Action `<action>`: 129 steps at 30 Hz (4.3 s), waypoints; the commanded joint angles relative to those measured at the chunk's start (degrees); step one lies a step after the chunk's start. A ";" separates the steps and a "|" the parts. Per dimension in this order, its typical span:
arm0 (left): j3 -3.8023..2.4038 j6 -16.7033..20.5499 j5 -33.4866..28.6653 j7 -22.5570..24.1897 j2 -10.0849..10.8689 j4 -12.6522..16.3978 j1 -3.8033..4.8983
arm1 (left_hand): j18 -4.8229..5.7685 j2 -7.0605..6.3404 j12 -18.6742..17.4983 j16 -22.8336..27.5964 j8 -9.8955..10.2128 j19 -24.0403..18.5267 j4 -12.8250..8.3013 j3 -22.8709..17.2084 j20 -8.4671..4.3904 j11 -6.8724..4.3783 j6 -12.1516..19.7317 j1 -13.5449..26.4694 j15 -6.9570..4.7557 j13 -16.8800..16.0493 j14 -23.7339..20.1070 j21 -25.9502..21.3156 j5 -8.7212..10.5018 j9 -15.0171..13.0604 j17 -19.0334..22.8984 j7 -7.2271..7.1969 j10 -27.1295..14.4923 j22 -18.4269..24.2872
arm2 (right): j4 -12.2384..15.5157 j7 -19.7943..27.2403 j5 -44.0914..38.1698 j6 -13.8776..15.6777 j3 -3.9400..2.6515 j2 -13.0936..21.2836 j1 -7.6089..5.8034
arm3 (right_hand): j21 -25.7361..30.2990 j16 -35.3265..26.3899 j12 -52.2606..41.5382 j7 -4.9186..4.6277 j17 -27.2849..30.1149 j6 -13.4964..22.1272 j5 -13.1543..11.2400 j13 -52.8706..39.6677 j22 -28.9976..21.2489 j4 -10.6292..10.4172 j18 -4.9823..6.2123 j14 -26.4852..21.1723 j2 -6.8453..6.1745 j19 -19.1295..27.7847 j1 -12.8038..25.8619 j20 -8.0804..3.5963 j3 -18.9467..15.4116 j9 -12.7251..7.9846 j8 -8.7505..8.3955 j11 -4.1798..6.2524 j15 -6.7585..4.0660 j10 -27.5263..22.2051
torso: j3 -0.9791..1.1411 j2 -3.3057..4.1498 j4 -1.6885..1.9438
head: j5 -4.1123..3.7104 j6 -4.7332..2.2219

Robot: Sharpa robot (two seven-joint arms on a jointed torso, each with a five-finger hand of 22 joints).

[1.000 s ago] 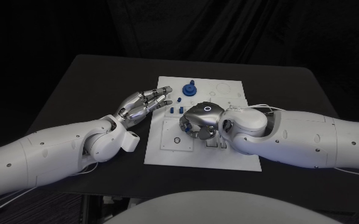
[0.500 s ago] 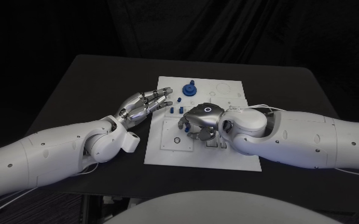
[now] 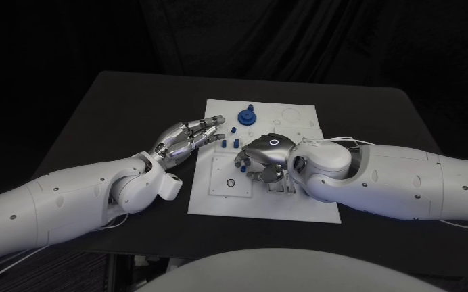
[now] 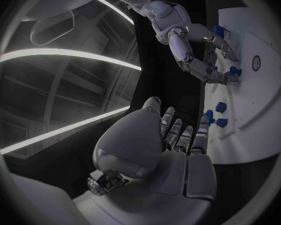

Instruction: Assemble the parts on the task board

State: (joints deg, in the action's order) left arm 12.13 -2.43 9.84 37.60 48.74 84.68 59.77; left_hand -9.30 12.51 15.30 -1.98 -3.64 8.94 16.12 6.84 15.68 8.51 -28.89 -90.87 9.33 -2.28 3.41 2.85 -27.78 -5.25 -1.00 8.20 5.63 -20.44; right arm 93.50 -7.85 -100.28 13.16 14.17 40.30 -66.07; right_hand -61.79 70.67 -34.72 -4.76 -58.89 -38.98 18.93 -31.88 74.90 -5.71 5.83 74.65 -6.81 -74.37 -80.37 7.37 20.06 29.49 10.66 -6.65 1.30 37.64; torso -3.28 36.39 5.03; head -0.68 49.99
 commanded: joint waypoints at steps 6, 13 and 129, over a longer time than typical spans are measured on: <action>-0.05 0.50 -0.28 1.40 0.22 0.30 -0.15 | -1.04 -0.16 -0.09 0.07 -0.29 -0.63 0.14 -0.16 0.01 0.08 -0.19 0.03 -0.14 0.06 -0.34 0.02 0.21 -0.04 0.03 -0.02 -0.55 0.90 | 1.91 -0.14 -0.40 7.12 -0.05 2.03 -0.81 | 1.54 -0.66 1.51 0.76 1.05 0.17 -1.75 1.15 6.79 -0.82 0.37 -1.17 -0.81 0.96 0.08 0.20 -1.89 -2.31 -2.06 -0.45 0.15 -4.08 | 0.04 0.00 -0.02 | 0.13 0.01; -0.05 2.72 -0.28 3.75 0.68 0.50 -0.17 | 0.96 -0.05 1.28 -0.36 1.26 -2.41 0.54 1.03 -3.12 1.16 8.49 2.03 -0.83 -0.04 -0.13 -0.21 -0.13 1.74 0.01 -4.53 0.26 3.58 | 5.14 0.06 5.35 11.00 -0.08 5.72 -4.43 | -0.11 1.43 2.56 0.60 -1.20 0.94 -2.07 3.19 7.35 -2.29 0.00 0.82 -0.24 -0.69 0.34 0.20 -3.97 -5.05 -4.07 -0.64 0.18 -5.21 | 0.03 -0.03 -0.08 | 0.34 0.01; -0.05 5.66 -0.26 6.50 1.23 0.10 -1.68 | 4.48 3.37 -7.76 1.98 2.18 -8.74 -0.23 6.56 -11.83 -4.84 19.62 4.71 -6.36 1.09 -3.41 -2.64 0.91 3.87 1.00 -5.43 -4.99 19.71 | -3.44 0.28 11.07 4.04 0.00 10.78 -2.77 | -0.56 1.89 14.36 -3.26 0.52 -12.11 -0.25 23.16 7.51 -5.47 -0.13 1.81 0.82 -2.16 -6.62 0.21 -6.95 -14.61 -4.15 -0.09 0.22 9.72 | 0.06 -0.03 -0.02 | -1.19 0.01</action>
State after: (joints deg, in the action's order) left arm 12.13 4.12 9.78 38.84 50.08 84.70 58.17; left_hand -4.37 15.95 7.71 -0.21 -1.16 0.12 15.81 13.79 3.43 3.17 -9.13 -85.57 2.67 -1.23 0.02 0.35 -26.59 -1.33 -0.09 2.56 0.70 -0.64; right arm 90.09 -6.96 -88.71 17.49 14.19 51.09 -69.00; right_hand -62.55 72.74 -20.26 -8.03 -58.43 -50.92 18.59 -8.70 74.93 -11.40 4.91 76.78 -5.94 -76.98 -86.51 7.49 13.25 14.86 6.41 -6.87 1.55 47.58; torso -3.25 36.35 5.01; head -1.83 49.99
